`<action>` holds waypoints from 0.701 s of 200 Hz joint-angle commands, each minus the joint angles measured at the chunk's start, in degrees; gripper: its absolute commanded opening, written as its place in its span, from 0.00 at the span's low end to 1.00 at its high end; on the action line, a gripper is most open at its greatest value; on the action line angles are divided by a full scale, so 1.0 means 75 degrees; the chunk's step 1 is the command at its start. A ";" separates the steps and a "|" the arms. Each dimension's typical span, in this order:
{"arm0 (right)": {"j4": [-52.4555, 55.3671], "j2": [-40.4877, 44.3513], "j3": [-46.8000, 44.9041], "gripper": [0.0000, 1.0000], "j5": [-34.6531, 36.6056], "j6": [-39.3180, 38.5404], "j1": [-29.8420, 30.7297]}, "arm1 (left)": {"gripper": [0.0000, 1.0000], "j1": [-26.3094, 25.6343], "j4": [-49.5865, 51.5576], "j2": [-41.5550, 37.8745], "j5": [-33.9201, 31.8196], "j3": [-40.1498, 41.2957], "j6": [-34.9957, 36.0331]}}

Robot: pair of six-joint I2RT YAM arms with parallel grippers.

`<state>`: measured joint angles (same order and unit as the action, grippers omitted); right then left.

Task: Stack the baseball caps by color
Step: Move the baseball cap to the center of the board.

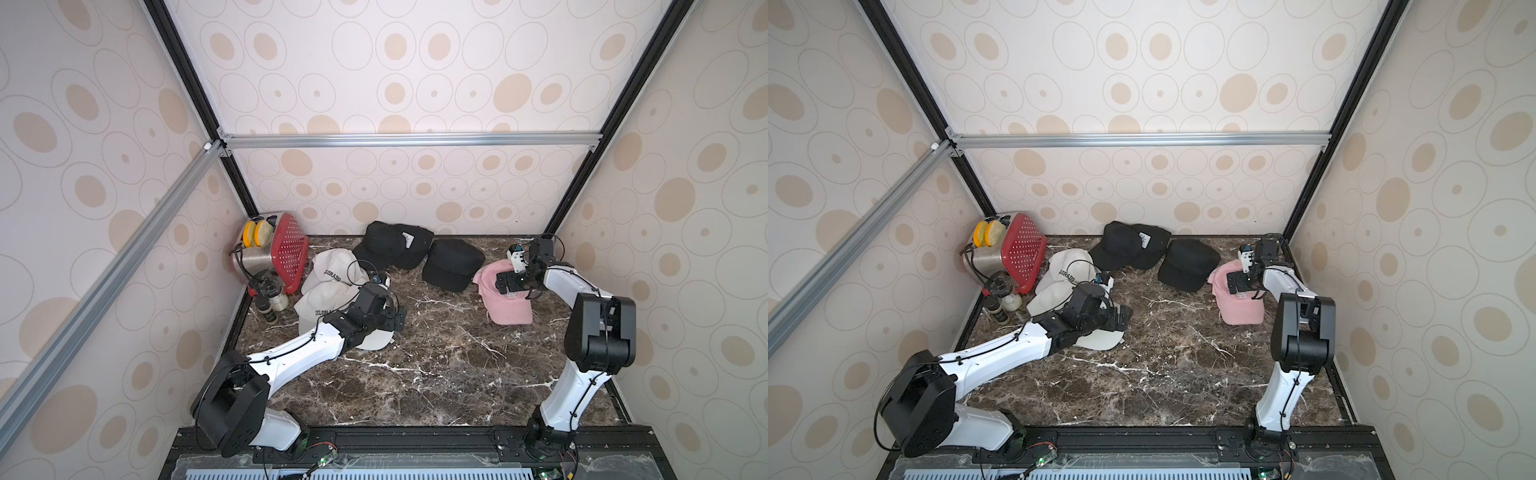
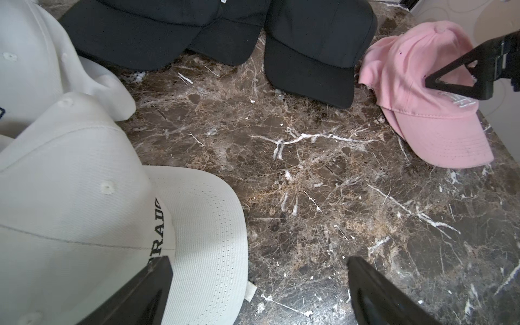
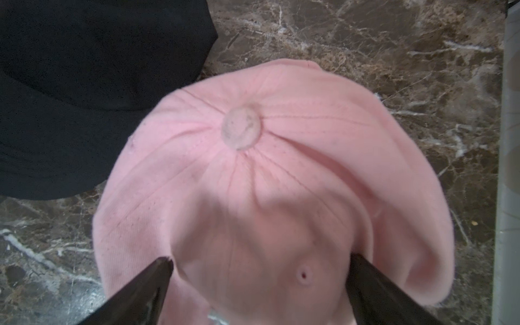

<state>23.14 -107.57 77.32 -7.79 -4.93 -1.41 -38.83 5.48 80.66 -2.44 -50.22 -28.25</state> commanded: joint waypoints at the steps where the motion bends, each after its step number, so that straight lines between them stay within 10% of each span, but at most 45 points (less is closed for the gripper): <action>1: 0.0376 0.0390 0.0121 1.00 -0.0357 0.0134 0.0011 | 0.99 0.0053 0.0137 -0.0150 -0.0038 -0.0184 0.0089; 75: 0.0486 0.2100 -0.0584 1.00 -0.0013 0.1695 0.0057 | 0.99 0.0056 -0.0086 -0.0080 0.0284 -0.0101 0.0021; 101: -0.0375 0.2665 -0.1354 1.00 -0.1932 0.2365 0.0269 | 0.99 0.0056 -0.0237 -0.0068 0.0425 -0.0049 -0.0117; 140: -0.2787 0.3387 -0.2998 1.00 -0.1613 0.6367 0.1192 | 0.99 0.0056 -0.0701 -0.0042 0.0939 0.0031 -0.0812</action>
<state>16.86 -86.04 63.20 -18.87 19.07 4.40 -38.83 3.62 80.68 1.74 -50.17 -30.00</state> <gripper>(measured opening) 0.999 0.991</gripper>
